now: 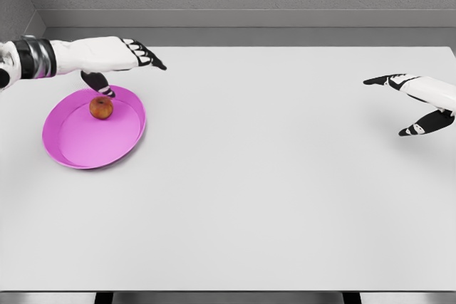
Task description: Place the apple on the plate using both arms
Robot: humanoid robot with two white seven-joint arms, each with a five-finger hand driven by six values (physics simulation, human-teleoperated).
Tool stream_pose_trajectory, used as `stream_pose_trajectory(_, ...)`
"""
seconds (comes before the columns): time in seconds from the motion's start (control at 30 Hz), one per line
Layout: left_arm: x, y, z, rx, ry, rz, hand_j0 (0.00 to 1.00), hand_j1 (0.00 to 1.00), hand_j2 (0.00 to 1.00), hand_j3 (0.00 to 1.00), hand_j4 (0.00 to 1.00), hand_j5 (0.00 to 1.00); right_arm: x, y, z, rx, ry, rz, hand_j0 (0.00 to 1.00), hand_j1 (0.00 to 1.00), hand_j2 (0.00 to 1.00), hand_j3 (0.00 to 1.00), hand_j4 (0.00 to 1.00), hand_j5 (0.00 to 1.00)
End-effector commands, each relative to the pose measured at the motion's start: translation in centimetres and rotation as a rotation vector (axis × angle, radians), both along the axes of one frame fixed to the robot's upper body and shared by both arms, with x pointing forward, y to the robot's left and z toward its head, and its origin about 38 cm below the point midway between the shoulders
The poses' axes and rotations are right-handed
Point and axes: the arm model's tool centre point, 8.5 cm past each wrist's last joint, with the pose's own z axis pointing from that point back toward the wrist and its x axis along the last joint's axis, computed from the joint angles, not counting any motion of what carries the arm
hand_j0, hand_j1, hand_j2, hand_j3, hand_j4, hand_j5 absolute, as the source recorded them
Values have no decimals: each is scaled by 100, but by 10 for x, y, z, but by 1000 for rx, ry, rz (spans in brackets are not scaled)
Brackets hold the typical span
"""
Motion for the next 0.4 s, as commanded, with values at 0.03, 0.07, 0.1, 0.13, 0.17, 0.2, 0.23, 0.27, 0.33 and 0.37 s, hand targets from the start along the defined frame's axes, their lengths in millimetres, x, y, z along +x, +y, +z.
stream_pose_trajectory(0.03, -35, -121, 15, -160, -6, -298, 100, 100, 100, 100, 100, 100, -1, -2, -1, 7, 6, -7, 100, 100, 100, 100, 100, 100)
stream_pose_trajectory(0.07, -48, -144, 18, -182, -12, -366, 100, 100, 100, 100, 100, 100, -1, -2, -1, 7, 6, -7, 100, 100, 100, 100, 100, 100)
stream_pose_trajectory(0.1, -58, -158, 21, -197, -18, -413, 100, 100, 100, 100, 100, 100, -1, -2, -1, 7, 6, -7, 100, 100, 100, 100, 100, 100)
stream_pose_trajectory(0.13, -67, -165, 25, -204, -26, -449, 100, 100, 100, 100, 100, 100, -1, -2, -1, 7, 6, -7, 100, 100, 100, 100, 100, 100)
stream_pose_trajectory(0.17, -69, -166, 24, -204, -23, -454, 100, 100, 100, 100, 100, 100, -1, -2, -2, 7, 7, -9, 100, 100, 100, 100, 100, 100)
stream_pose_trajectory(0.2, -71, -162, 14, -205, -4, -443, 100, 100, 100, 100, 100, 100, -1, -2, -2, 7, 7, -9, 100, 100, 100, 100, 100, 100)
stream_pose_trajectory(0.23, -71, -160, 10, -205, 6, -437, 100, 100, 100, 100, 100, 100, -1, -2, -2, 7, 7, -9, 100, 100, 100, 100, 100, 100)
stream_pose_trajectory(0.27, -71, -157, 8, -202, 10, -432, 100, 100, 100, 100, 100, 100, -1, -1, 0, 6, 3, -4, 100, 100, 100, 100, 100, 100)
stream_pose_trajectory(0.33, -68, -151, 7, -195, 10, -416, 100, 100, 100, 100, 100, 100, 0, 2, 2, 3, -4, 5, 100, 100, 100, 100, 100, 100)
stream_pose_trajectory(0.37, -67, -150, 7, -194, 11, -412, 100, 100, 100, 100, 100, 100, 0, 4, 3, 4, -8, 11, 100, 100, 100, 100, 100, 100)
